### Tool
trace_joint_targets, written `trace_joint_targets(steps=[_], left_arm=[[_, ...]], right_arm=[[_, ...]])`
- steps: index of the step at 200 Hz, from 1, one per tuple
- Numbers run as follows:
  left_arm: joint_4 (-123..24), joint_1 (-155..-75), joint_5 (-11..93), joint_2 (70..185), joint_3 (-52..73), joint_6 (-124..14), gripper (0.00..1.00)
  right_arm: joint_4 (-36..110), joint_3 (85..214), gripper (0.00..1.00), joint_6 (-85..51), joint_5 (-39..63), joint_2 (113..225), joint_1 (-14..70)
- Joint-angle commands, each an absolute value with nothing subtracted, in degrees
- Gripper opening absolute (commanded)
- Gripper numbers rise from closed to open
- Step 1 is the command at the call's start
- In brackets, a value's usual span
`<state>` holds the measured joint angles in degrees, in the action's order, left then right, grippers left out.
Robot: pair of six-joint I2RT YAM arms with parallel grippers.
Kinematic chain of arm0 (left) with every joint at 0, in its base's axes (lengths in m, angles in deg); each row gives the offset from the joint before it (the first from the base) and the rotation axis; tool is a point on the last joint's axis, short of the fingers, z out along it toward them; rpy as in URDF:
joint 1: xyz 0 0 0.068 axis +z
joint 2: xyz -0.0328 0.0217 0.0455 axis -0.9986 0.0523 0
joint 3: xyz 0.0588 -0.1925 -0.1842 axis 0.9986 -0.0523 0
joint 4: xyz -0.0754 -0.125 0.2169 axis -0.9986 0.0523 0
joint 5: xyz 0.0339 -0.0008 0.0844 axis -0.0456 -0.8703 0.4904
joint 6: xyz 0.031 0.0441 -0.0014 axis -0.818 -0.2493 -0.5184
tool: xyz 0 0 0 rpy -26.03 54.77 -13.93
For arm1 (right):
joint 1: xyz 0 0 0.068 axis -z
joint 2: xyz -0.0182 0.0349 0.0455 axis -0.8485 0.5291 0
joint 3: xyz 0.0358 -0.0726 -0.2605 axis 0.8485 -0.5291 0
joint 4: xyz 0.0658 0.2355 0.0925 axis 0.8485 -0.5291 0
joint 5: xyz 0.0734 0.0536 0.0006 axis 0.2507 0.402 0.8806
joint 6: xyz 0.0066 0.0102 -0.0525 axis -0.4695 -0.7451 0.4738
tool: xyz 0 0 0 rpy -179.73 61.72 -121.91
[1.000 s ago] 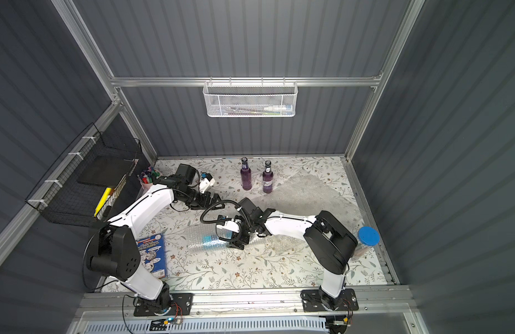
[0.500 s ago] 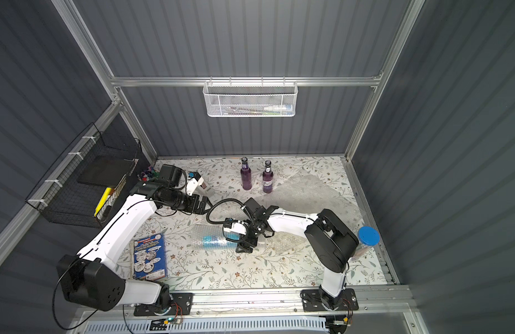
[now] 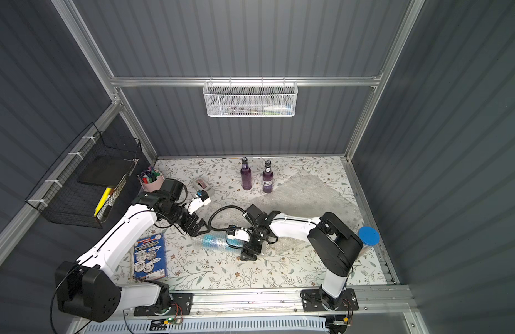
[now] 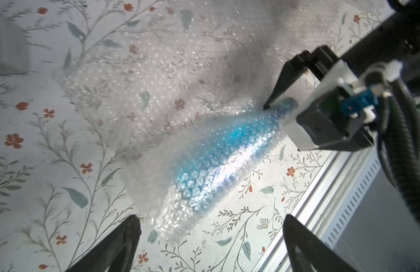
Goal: Wrap wine bottles in bubble wrap
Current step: Wrap the wine bottle in bubble wrap.
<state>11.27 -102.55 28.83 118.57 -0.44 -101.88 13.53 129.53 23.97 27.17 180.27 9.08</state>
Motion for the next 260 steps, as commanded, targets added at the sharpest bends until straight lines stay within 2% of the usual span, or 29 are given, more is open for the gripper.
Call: trace_joint_targets(steps=[1, 62, 146, 193, 260], left_arm=[[13.5, -102.6, 21.4, 116.5, -2.9, -114.9, 0.96], [8.4, -109.9, 24.5, 122.5, -7.5, -125.0, 0.99], [0.9, -111.6, 23.4, 131.7, -9.0, -130.8, 0.99], [-1.2, -111.8, 23.7, 137.0, -8.9, -131.4, 0.97], [2.1, -112.0, 24.5, 142.5, -6.8, -131.4, 0.88]], right_arm=[[12.0, 128.8, 0.84, 22.7, 27.5, 179.7, 8.8], [15.2, 126.6, 0.84, 20.6, 28.5, 178.8, 9.0], [19.3, 124.5, 0.84, 19.0, 31.7, 176.3, 10.4], [18.8, 125.1, 0.84, 19.6, 31.9, 175.3, 10.7], [19.3, 125.2, 0.84, 20.4, 31.2, 167.3, 10.4]])
